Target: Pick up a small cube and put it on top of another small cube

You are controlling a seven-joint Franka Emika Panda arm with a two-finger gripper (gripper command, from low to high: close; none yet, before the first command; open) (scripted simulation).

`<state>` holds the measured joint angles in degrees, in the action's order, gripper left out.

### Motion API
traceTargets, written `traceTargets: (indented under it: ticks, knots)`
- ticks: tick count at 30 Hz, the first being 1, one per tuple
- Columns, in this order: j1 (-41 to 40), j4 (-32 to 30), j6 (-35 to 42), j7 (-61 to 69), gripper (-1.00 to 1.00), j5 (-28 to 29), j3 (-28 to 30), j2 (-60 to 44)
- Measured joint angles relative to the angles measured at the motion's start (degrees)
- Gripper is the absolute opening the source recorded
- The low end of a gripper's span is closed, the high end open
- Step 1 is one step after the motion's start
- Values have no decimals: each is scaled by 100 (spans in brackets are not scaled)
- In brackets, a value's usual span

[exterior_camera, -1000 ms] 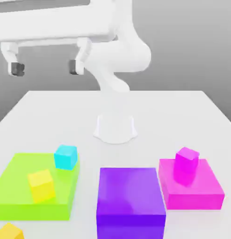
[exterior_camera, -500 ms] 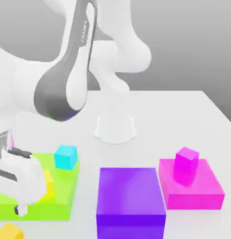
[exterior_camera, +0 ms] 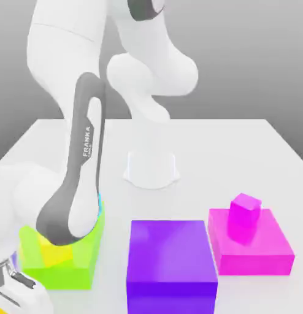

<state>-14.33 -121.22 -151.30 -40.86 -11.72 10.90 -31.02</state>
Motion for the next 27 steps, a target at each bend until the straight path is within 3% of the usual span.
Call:
traceTargets:
  ticks: [3, 11, 16, 24, 27]
  knots:
    - [218, -237, 350, -22, -100, 182, 30, 596]
    - [1232, -1513, 641, 714, -100, 555, -984, 2202]
    - [2425, -2394, 839, 1430, -100, 548, -1635, 3292]
    - [3640, -3740, 1142, 2616, -100, 409, -2338, 4989]
    - [3793, -3994, 709, 2735, -100, 437, -2505, 4819]
